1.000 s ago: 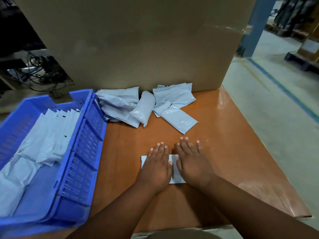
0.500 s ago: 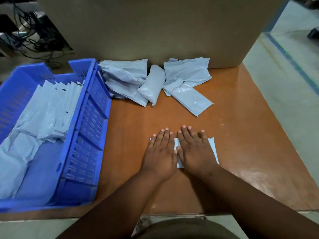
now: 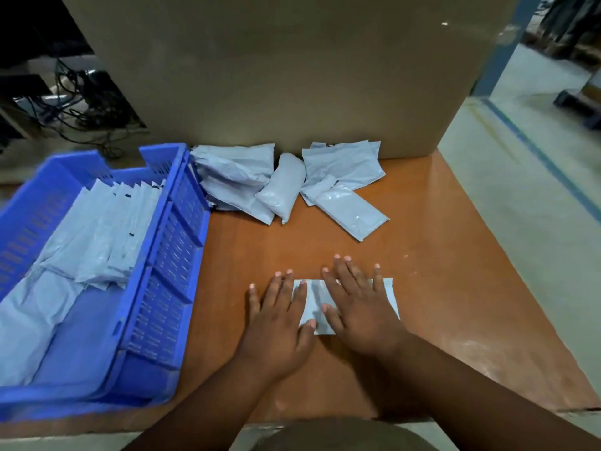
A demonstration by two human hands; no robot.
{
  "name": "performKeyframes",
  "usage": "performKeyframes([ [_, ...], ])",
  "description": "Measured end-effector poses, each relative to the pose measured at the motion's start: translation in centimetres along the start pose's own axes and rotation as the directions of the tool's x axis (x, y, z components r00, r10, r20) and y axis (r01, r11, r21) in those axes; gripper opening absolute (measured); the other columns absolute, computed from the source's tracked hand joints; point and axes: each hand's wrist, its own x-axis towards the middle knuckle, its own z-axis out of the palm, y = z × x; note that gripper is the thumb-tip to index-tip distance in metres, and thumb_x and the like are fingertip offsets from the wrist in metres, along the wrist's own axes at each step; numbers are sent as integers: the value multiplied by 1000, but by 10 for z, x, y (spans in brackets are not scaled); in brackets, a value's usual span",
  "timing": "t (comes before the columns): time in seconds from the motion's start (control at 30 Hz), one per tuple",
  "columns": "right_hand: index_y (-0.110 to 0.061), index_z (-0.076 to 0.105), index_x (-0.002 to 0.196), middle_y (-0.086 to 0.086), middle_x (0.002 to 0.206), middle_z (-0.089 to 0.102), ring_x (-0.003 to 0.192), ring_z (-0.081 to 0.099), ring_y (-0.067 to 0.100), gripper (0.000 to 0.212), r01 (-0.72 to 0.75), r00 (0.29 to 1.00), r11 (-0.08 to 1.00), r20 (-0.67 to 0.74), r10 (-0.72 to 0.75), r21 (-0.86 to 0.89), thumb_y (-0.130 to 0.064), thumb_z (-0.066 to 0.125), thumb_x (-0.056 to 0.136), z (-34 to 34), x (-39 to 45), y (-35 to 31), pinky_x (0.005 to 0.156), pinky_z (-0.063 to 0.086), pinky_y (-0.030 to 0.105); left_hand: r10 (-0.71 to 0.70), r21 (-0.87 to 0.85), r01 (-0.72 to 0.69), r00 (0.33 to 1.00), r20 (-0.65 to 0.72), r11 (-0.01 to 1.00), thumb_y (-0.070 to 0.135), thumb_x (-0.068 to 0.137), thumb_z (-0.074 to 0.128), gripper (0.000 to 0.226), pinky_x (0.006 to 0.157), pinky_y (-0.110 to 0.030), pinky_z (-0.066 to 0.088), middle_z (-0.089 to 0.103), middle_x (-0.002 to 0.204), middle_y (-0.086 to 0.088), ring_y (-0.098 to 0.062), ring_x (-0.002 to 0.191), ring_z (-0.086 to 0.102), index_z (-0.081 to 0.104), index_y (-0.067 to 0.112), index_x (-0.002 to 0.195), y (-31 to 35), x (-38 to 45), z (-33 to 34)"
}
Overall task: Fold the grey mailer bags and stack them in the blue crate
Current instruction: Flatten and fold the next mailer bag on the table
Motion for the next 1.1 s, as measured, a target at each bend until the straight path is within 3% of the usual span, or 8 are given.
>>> performKeyframes([
  [0.17, -30, 7, 170, 8, 177, -14, 162, -13, 35, 89, 108, 993, 992, 44, -105, -60, -79, 26, 98, 3, -38, -18, 122, 0, 74, -38, 104, 34, 999, 32, 994, 79, 92, 32, 96, 123, -71, 4, -12, 177, -12, -35, 163, -8, 5, 29, 170, 0, -39, 0],
  [0.33, -32, 4, 170, 11, 177, -6, 162, -11, 39, 91, 94, 987, 991, 136, -81, -93, -81, 24, 95, 19, -40, -15, 121, 1, 75, 123, 75, -127, 991, 52, 989, 67, 91, 43, 99, 125, -66, 12, -11, 177, -9, -29, 164, -11, 8, 19, 171, 3, -27, 11],
  [0.53, -34, -6, 169, 8, 176, -15, 161, -16, 37, 91, 87, 985, 992, 157, -71, -94, -81, 18, 94, 22, -36, -16, 121, -5, 72, 150, 66, -154, 987, 63, 986, 61, 91, 40, 98, 129, -59, 10, -11, 177, -9, -28, 163, -13, 2, 16, 170, 3, -24, 19],
  [0.77, -33, 4, 170, 8, 177, -8, 162, -11, 36, 88, 110, 983, 993, 152, -103, -42, -80, 20, 96, 17, -37, -13, 123, -4, 72, 153, 83, -160, 984, 91, 984, 63, 96, 32, 94, 128, -60, 11, -15, 177, -9, -28, 163, -15, -1, 17, 170, 4, -24, 13],
  [0.87, -37, 1, 169, 4, 177, -12, 162, -17, 30, 85, 134, 983, 991, 126, -131, -15, -78, 23, 98, 9, -43, -8, 124, -6, 70, 156, 54, -161, 984, 81, 986, 67, 98, 31, 92, 128, -62, 12, -15, 177, -8, -27, 163, -16, 2, 19, 170, 4, -26, 9],
  [0.97, -35, 10, 169, 4, 178, -4, 163, -9, 30, 82, 113, 993, 994, 17, -113, -13, -75, 29, 100, -6, -56, 0, 124, 0, 72, 192, 54, -193, 981, 22, 980, 73, 100, 28, 91, 129, -62, 9, -14, 177, -6, -26, 163, -16, 3, 22, 171, 15, -25, -1],
  [1.1, -24, 17, 170, 9, 178, 1, 164, -3, 33, 91, 81, 996, 995, 26, -80, -49, -72, 38, 96, -6, -60, 21, 124, 9, 71, 266, 76, -265, 964, 0, 961, 72, 100, 29, 91, 131, -57, 3, -16, 177, -3, -21, 162, -20, -1, 23, 170, 41, -12, -9],
])
